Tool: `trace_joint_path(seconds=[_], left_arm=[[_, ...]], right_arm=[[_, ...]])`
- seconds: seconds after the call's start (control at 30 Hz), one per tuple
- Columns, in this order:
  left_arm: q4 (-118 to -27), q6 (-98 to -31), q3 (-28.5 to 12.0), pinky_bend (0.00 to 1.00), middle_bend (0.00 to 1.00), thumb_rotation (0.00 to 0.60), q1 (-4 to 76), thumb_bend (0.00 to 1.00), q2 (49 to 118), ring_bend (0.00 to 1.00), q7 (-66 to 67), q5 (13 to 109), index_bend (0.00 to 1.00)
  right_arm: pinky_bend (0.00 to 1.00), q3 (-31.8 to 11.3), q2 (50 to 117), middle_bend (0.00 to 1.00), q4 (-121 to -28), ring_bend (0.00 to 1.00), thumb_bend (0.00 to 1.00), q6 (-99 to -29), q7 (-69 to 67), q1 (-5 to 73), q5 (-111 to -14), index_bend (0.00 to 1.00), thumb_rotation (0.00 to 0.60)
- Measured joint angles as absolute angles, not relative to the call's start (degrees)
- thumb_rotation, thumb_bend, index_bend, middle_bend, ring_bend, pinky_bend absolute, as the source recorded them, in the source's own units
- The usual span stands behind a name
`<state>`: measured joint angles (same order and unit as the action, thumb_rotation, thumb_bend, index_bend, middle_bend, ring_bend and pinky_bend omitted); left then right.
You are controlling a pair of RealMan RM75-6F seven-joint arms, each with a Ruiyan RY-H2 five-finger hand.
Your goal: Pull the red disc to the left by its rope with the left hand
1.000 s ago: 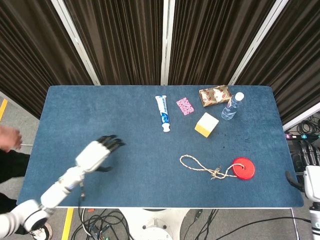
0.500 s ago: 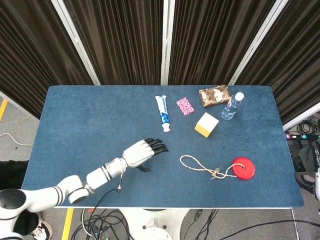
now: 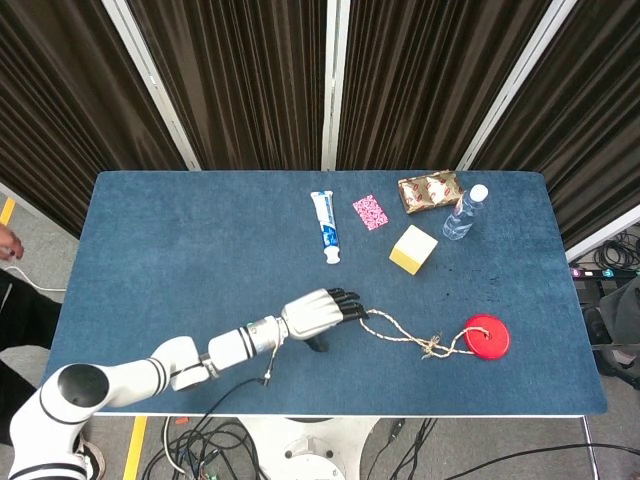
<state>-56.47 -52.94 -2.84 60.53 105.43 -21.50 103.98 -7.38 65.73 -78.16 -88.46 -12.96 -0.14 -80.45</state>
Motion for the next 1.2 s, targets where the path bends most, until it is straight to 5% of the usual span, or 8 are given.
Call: trace_joint_path(seconds=[0.8,1.2], left_arm=[[-41.7,-50.1,1.6,0.24,0.24,0.6,69.4,0.12,113.9,0.1,-27.6,103.6,0.17],[-44.2,-49.8,2.6,0.24,0.55,0.6,69.6,0.12,111.6,0.14,-24.8,101.9,0.17]], right_arm=[[0.0,-7.9,67.6,0.0,-73.5,0.0,0.19,-87.1,-17.2,-0.4,-79.5,0.0,0.6],[0.0,-8.2,68.2,0.0,-72.6,0.0,0.21,-87.0,-17.5,-0.4,-79.4,0.0,0.6]])
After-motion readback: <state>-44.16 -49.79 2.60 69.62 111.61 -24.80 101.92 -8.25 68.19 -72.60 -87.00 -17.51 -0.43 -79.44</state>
